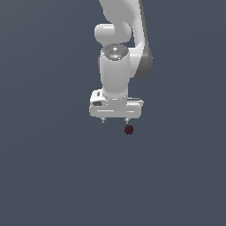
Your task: Pick up the object and move it to a goal position.
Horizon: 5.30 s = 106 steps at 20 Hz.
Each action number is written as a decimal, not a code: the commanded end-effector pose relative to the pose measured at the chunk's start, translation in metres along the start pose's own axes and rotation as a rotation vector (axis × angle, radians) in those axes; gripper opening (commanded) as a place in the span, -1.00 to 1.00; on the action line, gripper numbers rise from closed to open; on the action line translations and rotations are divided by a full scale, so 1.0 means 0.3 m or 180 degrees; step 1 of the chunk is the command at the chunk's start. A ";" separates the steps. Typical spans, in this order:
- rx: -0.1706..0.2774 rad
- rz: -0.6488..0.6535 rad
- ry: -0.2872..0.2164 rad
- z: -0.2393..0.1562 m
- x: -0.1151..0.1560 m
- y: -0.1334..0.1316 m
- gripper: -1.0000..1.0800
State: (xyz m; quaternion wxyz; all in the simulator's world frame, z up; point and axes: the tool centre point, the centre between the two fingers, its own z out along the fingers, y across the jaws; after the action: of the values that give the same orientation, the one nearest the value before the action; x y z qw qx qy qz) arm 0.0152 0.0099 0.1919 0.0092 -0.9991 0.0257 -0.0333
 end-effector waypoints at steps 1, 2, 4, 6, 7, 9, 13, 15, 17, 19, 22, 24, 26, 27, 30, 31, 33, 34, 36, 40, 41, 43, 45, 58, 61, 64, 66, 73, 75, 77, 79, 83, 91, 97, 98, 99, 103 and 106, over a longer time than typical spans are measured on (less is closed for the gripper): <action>0.0000 0.0000 0.0000 0.000 0.000 0.000 0.92; 0.0001 0.0001 -0.0002 0.001 -0.001 -0.001 0.92; 0.0009 0.0012 -0.0016 0.014 -0.005 -0.004 0.92; 0.0025 0.0031 -0.0044 0.037 -0.015 -0.010 0.92; 0.0034 0.0039 -0.0059 0.050 -0.020 -0.014 0.92; 0.0045 0.0044 -0.0078 0.065 -0.027 -0.017 0.92; 0.0045 0.0042 -0.0079 0.066 -0.027 -0.018 0.92; 0.0044 0.0062 -0.0078 0.066 -0.027 -0.019 0.92; 0.0045 0.0097 -0.0081 0.069 -0.028 -0.021 0.92; 0.0045 0.0149 -0.0084 0.073 -0.030 -0.025 0.92; 0.0044 0.0255 -0.0089 0.081 -0.034 -0.031 0.92; 0.0043 0.0343 -0.0094 0.087 -0.036 -0.037 0.92; 0.0042 0.0446 -0.0099 0.095 -0.040 -0.043 0.92; 0.0041 0.0503 -0.0102 0.099 -0.042 -0.047 0.92; 0.0038 0.0699 -0.0111 0.113 -0.048 -0.059 0.92; 0.0036 0.0772 -0.0115 0.118 -0.051 -0.064 0.92; 0.0033 0.0929 -0.0122 0.129 -0.056 -0.073 0.92; 0.0030 0.1008 -0.0126 0.134 -0.059 -0.078 0.92; 0.0026 0.1166 -0.0133 0.145 -0.064 -0.087 0.92; 0.0014 0.1483 -0.0145 0.167 -0.075 -0.105 0.92; 0.0010 0.1562 -0.0148 0.173 -0.078 -0.110 0.92; 0.0003 0.1720 -0.0154 0.183 -0.084 -0.119 0.92; -0.0004 0.1879 -0.0159 0.194 -0.090 -0.127 0.92; -0.0066 0.2909 -0.0176 0.260 -0.129 -0.180 0.92; -0.0083 0.3147 -0.0176 0.275 -0.138 -0.192 0.92; -0.0100 0.3385 -0.0174 0.289 -0.148 -0.202 0.92; -0.0112 0.3544 -0.0172 0.299 -0.154 -0.209 0.92; -0.0155 0.4099 -0.0157 0.331 -0.176 -0.233 0.92; -0.0166 0.4245 -0.0151 0.339 -0.182 -0.239 0.92; -0.0176 0.4374 -0.0146 0.346 -0.187 -0.244 0.92; -0.0185 0.4488 -0.0140 0.352 -0.192 -0.248 0.92; -0.0198 0.4666 -0.0130 0.362 -0.199 -0.255 0.92; -0.0210 0.4828 -0.0120 0.371 -0.206 -0.261 0.92; -0.0210 0.4819 -0.0121 0.388 -0.207 -0.260 0.92; -0.0210 0.4819 -0.0121 0.398 -0.208 -0.260 0.92; -0.0210 0.4821 -0.0121 0.410 -0.209 -0.259 0.92; -0.0211 0.4826 -0.0121 0.475 -0.216 -0.258 0.92; -0.0211 0.4831 -0.0120 0.515 -0.219 -0.256 0.92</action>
State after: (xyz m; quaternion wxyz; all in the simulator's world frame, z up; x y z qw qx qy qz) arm -0.0362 0.0927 0.0410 -0.0004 -0.7077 0.7065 0.0003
